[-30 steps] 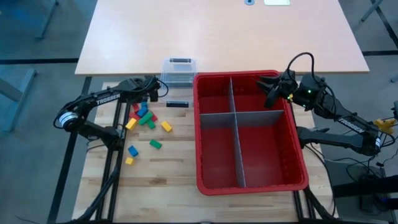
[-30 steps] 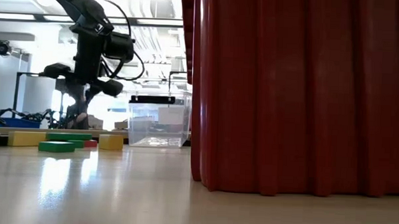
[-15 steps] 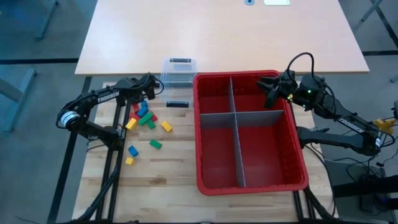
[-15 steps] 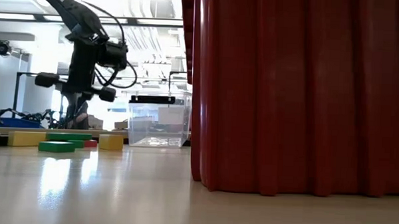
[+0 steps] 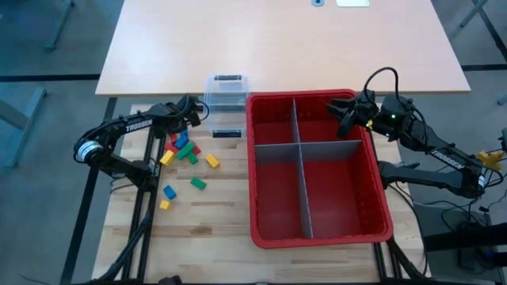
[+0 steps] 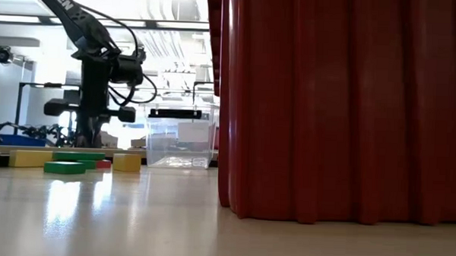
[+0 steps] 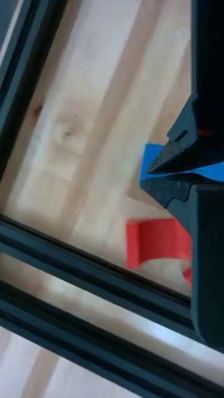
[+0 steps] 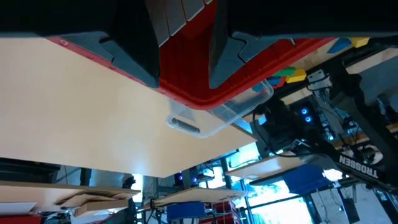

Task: Sort blocks
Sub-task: Adjust the colored blocks

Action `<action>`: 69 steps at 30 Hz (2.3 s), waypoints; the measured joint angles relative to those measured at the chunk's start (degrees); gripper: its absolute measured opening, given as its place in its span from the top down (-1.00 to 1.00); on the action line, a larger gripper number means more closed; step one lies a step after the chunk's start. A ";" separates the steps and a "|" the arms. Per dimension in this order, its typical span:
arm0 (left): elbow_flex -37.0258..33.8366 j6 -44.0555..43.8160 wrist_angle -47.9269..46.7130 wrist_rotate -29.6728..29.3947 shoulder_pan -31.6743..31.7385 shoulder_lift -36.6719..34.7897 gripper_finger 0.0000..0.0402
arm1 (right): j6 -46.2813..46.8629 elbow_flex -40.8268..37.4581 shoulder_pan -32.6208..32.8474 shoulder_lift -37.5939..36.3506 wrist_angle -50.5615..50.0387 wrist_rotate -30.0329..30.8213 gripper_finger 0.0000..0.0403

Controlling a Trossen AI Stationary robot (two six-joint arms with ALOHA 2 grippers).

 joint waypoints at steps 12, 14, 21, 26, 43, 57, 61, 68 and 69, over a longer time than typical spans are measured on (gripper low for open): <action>0.13 1.90 5.75 1.79 1.50 7.12 1.00 | 1.08 0.00 0.00 0.00 -0.03 -0.07 0.39; 0.18 2.50 5.77 3.08 1.55 7.68 1.00 | 1.14 0.00 0.00 -0.02 -0.03 -0.09 0.41; 0.22 7.28 3.81 13.53 -0.01 7.66 1.00 | 0.99 0.00 0.00 0.00 -0.03 -0.09 0.44; 0.21 7.44 -1.97 16.78 -5.62 4.96 1.00 | 0.33 0.00 0.00 -0.01 -0.02 0.07 0.40; 0.25 -1.86 -8.12 -5.76 -5.63 -8.77 1.00 | -0.35 0.00 -0.02 0.17 -0.01 0.50 0.42; 0.13 7.80 -3.66 -2.03 5.87 -1.67 1.00 | 0.15 0.00 -0.02 0.22 -0.01 0.53 0.44; 0.13 7.37 -3.52 -1.43 6.09 1.07 1.00 | 0.16 0.00 -0.02 0.22 -0.02 0.52 0.45; 0.04 7.45 -3.53 1.81 6.16 4.71 1.00 | 0.20 0.00 -0.02 0.22 -0.03 0.52 0.42; 0.06 7.48 -3.49 2.09 6.14 4.95 1.00 | 0.20 0.00 -0.02 0.22 -0.01 0.52 0.41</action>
